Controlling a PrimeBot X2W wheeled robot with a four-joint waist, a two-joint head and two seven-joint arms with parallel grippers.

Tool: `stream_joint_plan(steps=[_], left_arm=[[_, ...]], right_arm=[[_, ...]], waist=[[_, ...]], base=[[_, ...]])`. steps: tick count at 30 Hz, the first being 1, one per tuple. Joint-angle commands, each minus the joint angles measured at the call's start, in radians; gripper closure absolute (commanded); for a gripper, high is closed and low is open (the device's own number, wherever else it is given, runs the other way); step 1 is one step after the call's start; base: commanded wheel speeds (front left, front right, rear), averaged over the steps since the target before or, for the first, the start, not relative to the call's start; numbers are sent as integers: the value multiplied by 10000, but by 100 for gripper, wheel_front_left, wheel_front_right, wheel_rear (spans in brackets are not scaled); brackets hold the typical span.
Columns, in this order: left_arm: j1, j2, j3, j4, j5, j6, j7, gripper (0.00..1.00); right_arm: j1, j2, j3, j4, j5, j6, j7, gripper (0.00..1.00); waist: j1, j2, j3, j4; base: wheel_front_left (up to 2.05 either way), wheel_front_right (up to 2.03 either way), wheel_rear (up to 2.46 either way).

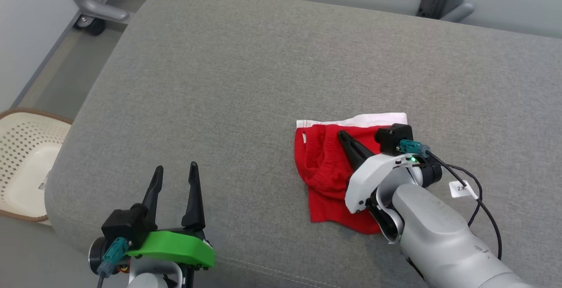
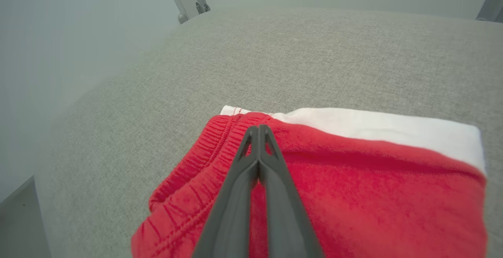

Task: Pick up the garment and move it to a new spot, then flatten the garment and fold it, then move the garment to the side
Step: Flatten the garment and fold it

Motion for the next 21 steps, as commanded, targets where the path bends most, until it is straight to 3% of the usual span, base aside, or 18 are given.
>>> stream_joint_plan(steps=[1,4,5,6,11,21], left_arm=[[-130,39,10,-15,69,-44,-57,0],[-155,54,-4,-62,109,-66,-65,0],[-168,56,-12,-77,114,-66,-65,0],[-175,67,-22,-84,136,-70,-67,0],[-215,111,-28,-117,180,-65,-71,0],[-105,282,94,-76,343,101,-70,0]], right_arm=[[74,-42,-159,-192,-146,-2,-31,93],[283,-38,-544,-633,-351,-2,-30,45],[333,-38,-679,-786,-450,-2,-30,14],[381,-39,-827,-935,-548,-2,-30,0],[673,-38,-1494,-1555,-1024,-2,-30,0],[1878,-36,-3777,-3393,-2900,-2,-30,0]], waist=[[0,116,-113,-379],[0,116,-201,-736],[0,116,-230,-856],[0,116,-259,-980],[0,116,-384,-1509],[0,116,-710,-2680]], base=[[0,0,0],[0,0,0],[0,0,0],[0,0,0],[0,0,0],[0,0,0]])
